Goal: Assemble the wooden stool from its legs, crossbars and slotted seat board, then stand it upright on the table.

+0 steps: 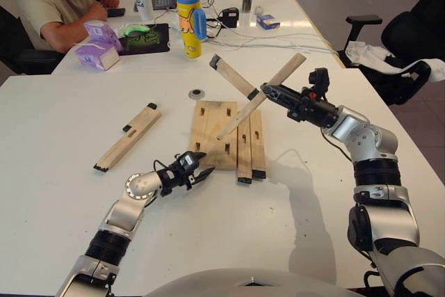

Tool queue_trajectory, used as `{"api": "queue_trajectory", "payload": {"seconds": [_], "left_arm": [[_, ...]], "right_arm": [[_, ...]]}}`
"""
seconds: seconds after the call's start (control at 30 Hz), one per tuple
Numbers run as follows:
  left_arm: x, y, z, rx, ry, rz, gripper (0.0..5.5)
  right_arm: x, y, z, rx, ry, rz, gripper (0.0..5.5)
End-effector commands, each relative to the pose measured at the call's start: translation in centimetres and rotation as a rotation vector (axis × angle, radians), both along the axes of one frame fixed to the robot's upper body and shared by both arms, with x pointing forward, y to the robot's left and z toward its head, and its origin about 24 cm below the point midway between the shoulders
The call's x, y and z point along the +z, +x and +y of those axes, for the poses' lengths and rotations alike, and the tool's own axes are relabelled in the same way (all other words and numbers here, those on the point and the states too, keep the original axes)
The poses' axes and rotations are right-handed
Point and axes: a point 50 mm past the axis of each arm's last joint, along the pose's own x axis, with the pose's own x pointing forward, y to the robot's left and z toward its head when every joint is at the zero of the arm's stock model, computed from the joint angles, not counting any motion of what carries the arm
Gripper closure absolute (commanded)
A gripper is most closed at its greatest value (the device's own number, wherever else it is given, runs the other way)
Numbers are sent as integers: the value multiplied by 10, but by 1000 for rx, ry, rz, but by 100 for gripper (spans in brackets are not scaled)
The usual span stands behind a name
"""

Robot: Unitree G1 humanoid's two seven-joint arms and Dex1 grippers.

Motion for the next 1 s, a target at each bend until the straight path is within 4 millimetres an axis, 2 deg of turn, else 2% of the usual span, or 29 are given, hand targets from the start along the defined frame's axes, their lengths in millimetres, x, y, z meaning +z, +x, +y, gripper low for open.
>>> {"api": "queue_trajectory", "payload": {"seconds": [0.03, 0.33, 0.57, 0.8, 1.0], "left_arm": [[-19, -10, 9, -28, 103, 121, 295], [-32, -25, 12, -89, 140, 235, 295], [-36, -29, 15, -85, 140, 267, 295], [-38, -28, 19, -70, 148, 269, 295], [-40, -29, 25, -85, 165, 289, 295]], "right_arm": [[6, 3, 0, 50, -57, -29, 343], [-7, 10, 8, 71, -177, -94, 344], [-13, 6, 20, 202, -335, -164, 344], [-6, 4, 22, 293, -384, -211, 344], [2, 5, 24, 314, -331, -212, 344]]}}
